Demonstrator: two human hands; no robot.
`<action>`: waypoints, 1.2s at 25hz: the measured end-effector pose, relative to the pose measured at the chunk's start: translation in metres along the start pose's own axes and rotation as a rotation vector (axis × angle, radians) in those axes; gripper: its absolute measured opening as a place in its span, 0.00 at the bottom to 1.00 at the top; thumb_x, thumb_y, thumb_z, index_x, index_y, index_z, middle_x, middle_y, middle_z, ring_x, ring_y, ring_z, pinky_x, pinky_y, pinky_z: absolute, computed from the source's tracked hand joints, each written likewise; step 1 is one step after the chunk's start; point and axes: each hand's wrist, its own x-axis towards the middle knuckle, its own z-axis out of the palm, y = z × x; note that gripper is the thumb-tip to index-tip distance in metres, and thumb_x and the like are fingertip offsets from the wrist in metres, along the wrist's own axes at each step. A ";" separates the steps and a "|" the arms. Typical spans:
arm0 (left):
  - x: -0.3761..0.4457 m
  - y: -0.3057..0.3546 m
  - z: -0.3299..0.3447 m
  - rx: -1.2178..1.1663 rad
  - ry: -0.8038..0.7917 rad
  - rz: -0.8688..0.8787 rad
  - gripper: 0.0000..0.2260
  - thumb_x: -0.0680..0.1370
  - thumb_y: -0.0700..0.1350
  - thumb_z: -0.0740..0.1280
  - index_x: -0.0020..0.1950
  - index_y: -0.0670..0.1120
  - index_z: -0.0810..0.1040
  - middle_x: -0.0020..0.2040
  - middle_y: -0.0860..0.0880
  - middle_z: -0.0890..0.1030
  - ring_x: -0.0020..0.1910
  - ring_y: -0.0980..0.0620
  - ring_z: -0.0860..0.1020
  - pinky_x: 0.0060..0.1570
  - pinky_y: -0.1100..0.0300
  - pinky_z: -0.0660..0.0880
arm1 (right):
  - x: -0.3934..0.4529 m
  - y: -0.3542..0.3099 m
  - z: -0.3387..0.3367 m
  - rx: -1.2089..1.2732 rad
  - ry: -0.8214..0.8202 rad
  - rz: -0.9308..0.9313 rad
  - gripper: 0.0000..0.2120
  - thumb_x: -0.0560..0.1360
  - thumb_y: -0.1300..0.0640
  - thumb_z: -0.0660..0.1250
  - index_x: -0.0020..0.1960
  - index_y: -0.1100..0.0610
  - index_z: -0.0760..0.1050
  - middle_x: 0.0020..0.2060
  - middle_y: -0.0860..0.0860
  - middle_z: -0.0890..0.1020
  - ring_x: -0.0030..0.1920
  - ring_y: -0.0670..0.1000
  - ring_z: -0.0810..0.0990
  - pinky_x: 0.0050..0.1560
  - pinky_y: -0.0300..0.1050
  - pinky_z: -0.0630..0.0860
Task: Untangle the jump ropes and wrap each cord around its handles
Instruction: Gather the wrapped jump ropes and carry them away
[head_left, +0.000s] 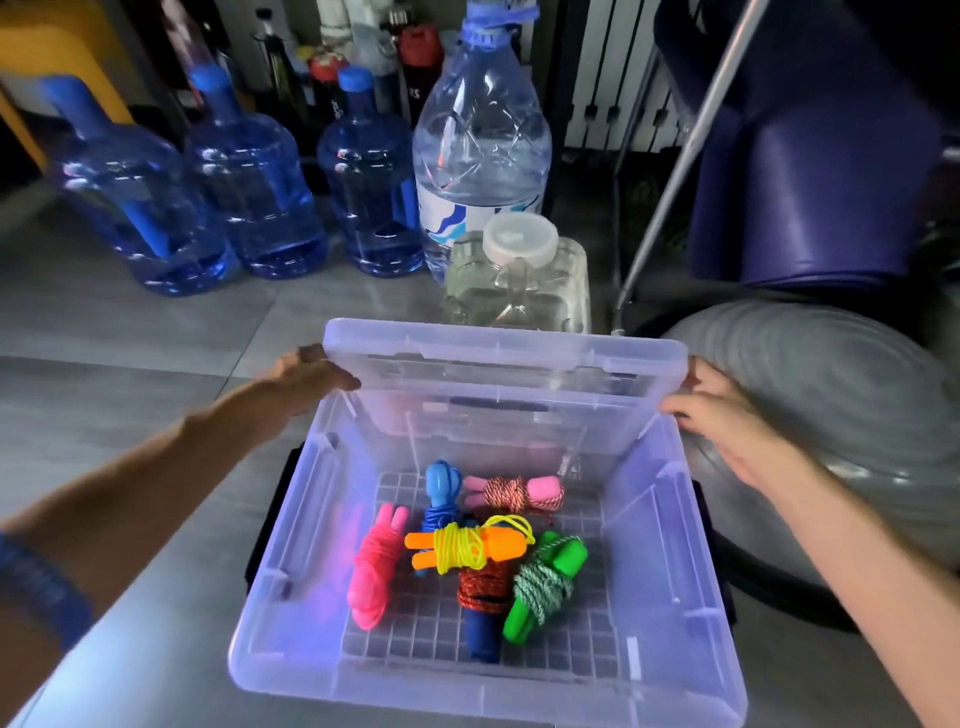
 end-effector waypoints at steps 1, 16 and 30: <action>-0.002 -0.002 0.002 -0.052 -0.060 0.035 0.07 0.72 0.40 0.71 0.48 0.48 0.80 0.42 0.51 0.80 0.44 0.50 0.74 0.42 0.61 0.67 | 0.002 0.007 0.002 0.018 -0.018 -0.018 0.15 0.75 0.71 0.64 0.51 0.51 0.76 0.46 0.53 0.82 0.48 0.52 0.78 0.51 0.46 0.74; -0.073 0.099 -0.099 -0.107 0.464 0.763 0.12 0.72 0.55 0.71 0.51 0.51 0.78 0.42 0.45 0.82 0.35 0.48 0.78 0.31 0.51 0.78 | -0.057 -0.160 -0.074 -0.463 0.713 -0.745 0.20 0.80 0.41 0.57 0.56 0.57 0.74 0.45 0.58 0.83 0.47 0.62 0.81 0.45 0.55 0.76; -0.055 -0.044 -0.003 0.656 0.270 0.328 0.18 0.75 0.46 0.67 0.30 0.46 0.63 0.30 0.47 0.69 0.34 0.41 0.69 0.32 0.56 0.61 | -0.029 0.004 0.004 -1.024 0.114 -0.081 0.15 0.81 0.52 0.55 0.40 0.60 0.69 0.43 0.59 0.77 0.41 0.60 0.74 0.40 0.46 0.67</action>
